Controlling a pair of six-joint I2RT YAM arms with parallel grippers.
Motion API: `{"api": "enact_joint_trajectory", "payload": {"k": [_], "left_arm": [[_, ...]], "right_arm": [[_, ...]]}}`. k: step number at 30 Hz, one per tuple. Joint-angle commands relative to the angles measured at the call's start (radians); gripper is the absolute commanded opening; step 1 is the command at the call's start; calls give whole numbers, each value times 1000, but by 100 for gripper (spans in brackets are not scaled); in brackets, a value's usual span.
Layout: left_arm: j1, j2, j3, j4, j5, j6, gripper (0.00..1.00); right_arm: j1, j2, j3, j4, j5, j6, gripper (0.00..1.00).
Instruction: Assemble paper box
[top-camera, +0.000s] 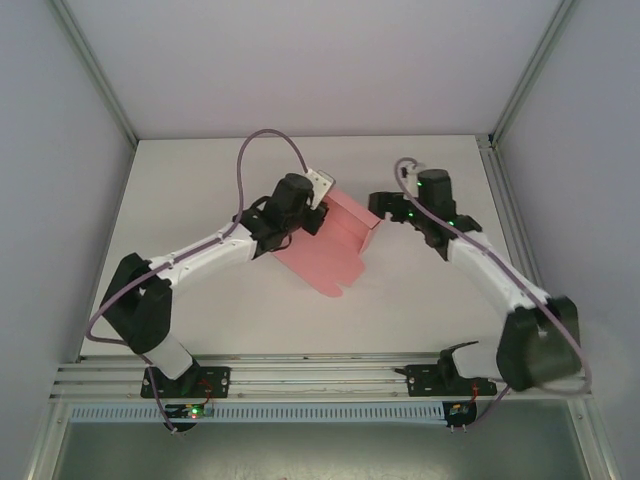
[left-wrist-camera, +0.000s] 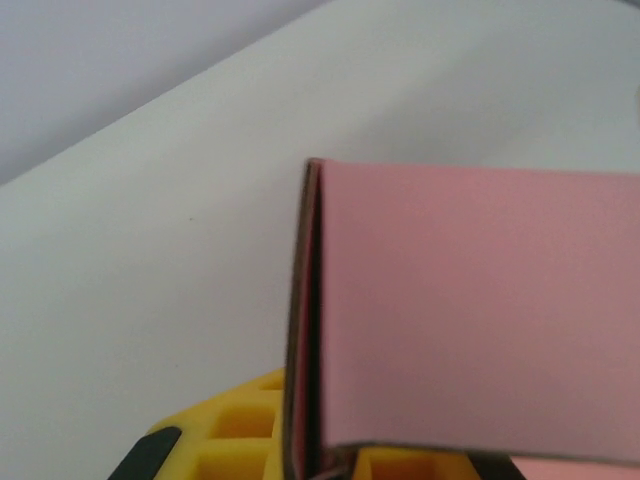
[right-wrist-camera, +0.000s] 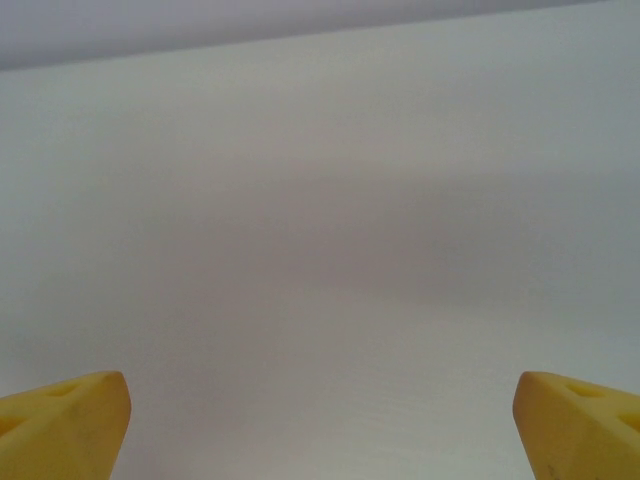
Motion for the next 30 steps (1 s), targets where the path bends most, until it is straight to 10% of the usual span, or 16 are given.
{"api": "enact_joint_trajectory", "payload": {"k": [1, 6, 17, 26, 30], "left_arm": [[25, -58, 38, -214, 176, 508, 0], [16, 67, 279, -740, 246, 993, 0], [-128, 387, 372, -666, 16, 1172, 0], [-164, 421, 496, -746, 14, 1093, 98], [-180, 308, 460, -702, 78, 1073, 100]], "right_arm": [[-80, -144, -91, -136, 219, -8, 98], [-132, -360, -191, -160, 249, -86, 98], [-145, -421, -198, -191, 251, -111, 98], [-149, -364, -184, -195, 224, -117, 98], [-149, -349, -172, -168, 153, -146, 98]]}}
